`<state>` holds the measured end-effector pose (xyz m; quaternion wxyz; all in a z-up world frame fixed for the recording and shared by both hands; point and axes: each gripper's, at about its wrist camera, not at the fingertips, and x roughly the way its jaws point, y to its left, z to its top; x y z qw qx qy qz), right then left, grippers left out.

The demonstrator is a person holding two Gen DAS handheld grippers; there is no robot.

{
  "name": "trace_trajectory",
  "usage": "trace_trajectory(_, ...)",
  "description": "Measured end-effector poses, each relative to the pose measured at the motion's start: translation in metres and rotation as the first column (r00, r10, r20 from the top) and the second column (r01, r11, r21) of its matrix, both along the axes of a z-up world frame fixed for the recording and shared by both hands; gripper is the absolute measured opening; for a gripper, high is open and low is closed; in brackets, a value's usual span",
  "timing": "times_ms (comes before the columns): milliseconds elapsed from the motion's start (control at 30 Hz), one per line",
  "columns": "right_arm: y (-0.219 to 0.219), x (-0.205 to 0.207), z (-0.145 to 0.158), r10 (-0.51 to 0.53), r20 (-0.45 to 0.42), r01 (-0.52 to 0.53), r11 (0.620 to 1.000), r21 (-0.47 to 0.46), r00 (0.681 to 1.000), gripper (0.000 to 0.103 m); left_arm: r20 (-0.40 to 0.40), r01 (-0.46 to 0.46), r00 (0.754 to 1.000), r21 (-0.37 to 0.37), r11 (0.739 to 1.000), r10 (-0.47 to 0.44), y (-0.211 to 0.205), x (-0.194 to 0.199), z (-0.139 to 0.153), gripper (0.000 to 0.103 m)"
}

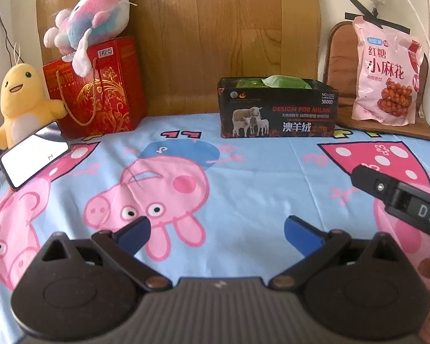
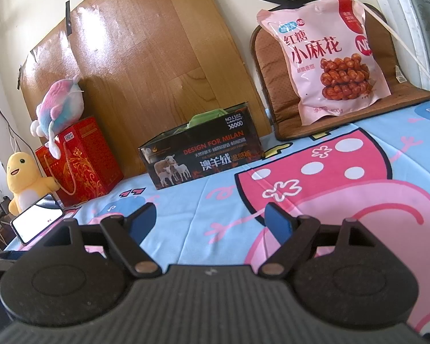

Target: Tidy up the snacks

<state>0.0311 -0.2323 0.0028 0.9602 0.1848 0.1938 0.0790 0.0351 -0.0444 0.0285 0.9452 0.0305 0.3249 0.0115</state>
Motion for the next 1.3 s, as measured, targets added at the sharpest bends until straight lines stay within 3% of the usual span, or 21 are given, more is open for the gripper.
trace_trajectory(500,-0.0007,0.0003,0.0001,0.0,0.0,0.0,1.0,0.001,1.0,0.085,-0.034,-0.021,0.999,0.028,0.999,0.021,-0.0008,0.0028,-0.0072,0.103)
trace_trajectory(733,-0.0007,0.0001,0.0,-0.001,0.0,0.001,1.0,0.002,1.0,0.085,0.055,-0.089,0.995,0.11,0.99,0.083,0.0003,0.0005,-0.0031,0.103)
trace_trajectory(867,-0.0009,0.0,0.0001,-0.002,0.0,0.002,1.0,0.003,1.0,0.085,0.079,-0.108,0.992,0.112,0.988,0.099,0.0038,0.0001,0.001,0.103)
trace_trajectory(1300,-0.0008,-0.0001,0.0,-0.002,0.001,0.002,1.0,0.003,1.0,0.086,-0.031,-0.027,0.999,0.09,0.996,0.03,-0.0055,-0.0002,-0.0075,0.103)
